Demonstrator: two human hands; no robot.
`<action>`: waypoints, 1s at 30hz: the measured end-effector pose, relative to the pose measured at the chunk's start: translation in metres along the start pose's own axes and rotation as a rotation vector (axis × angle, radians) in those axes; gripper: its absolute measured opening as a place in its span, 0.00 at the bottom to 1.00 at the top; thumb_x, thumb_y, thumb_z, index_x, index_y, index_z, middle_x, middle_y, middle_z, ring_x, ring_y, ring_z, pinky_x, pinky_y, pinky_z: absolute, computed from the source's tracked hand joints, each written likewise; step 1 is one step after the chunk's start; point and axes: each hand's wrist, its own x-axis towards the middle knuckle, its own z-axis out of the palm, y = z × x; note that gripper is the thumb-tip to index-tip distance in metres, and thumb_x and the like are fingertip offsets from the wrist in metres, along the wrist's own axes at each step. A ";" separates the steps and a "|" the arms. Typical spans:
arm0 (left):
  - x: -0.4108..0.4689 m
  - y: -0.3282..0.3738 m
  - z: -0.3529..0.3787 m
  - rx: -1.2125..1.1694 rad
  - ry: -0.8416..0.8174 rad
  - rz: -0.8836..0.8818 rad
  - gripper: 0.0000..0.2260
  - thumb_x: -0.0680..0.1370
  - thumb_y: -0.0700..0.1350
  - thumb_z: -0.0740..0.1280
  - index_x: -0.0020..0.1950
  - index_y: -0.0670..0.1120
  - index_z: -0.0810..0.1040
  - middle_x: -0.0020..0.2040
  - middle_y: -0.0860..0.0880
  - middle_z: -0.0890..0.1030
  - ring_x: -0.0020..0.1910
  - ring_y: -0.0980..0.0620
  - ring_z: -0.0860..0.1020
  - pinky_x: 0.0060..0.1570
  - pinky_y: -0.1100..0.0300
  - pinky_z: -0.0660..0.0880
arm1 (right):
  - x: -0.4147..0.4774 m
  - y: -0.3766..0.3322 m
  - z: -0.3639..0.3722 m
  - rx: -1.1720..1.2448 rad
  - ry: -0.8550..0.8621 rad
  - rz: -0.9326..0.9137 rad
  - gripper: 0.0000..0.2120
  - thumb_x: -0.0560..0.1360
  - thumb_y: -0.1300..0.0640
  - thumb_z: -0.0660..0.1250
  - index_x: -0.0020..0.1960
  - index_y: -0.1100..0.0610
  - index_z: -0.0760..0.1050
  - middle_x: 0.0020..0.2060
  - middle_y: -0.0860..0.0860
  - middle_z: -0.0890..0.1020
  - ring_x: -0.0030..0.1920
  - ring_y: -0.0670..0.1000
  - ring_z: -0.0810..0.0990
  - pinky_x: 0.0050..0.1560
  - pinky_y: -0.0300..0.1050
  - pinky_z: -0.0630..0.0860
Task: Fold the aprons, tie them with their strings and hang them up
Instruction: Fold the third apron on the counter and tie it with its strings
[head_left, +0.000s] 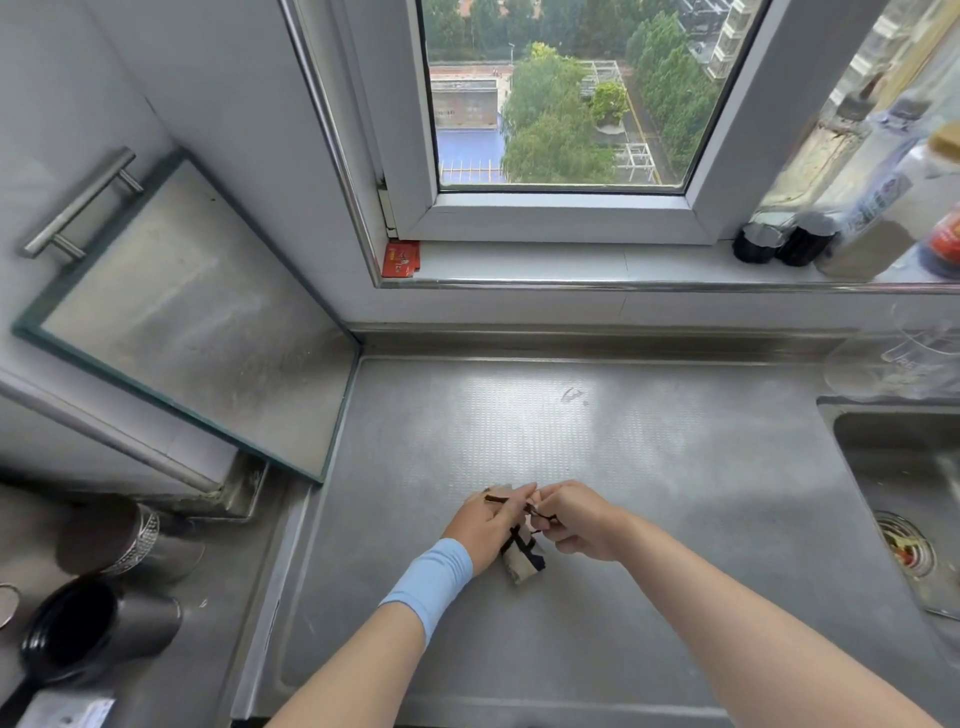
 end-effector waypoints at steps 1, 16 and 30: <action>-0.002 0.002 0.003 -0.075 0.033 -0.032 0.16 0.80 0.61 0.57 0.56 0.58 0.81 0.51 0.57 0.81 0.53 0.58 0.77 0.57 0.65 0.71 | 0.001 0.000 0.002 0.009 0.004 -0.006 0.13 0.76 0.68 0.53 0.38 0.56 0.69 0.29 0.52 0.71 0.26 0.47 0.56 0.27 0.40 0.50; -0.029 -0.029 0.001 -1.065 0.222 -0.296 0.18 0.84 0.46 0.54 0.48 0.42 0.82 0.51 0.48 0.84 0.37 0.54 0.73 0.33 0.64 0.65 | 0.005 0.019 -0.026 -0.679 0.302 -0.164 0.25 0.68 0.72 0.51 0.36 0.49 0.82 0.41 0.48 0.82 0.43 0.47 0.77 0.43 0.39 0.71; -0.002 -0.030 -0.011 -0.700 0.337 -0.377 0.19 0.84 0.44 0.52 0.35 0.43 0.73 0.24 0.52 0.67 0.22 0.56 0.63 0.22 0.66 0.60 | 0.011 0.020 -0.012 -0.761 0.411 -0.117 0.18 0.81 0.47 0.60 0.35 0.53 0.66 0.34 0.49 0.73 0.41 0.53 0.73 0.36 0.43 0.64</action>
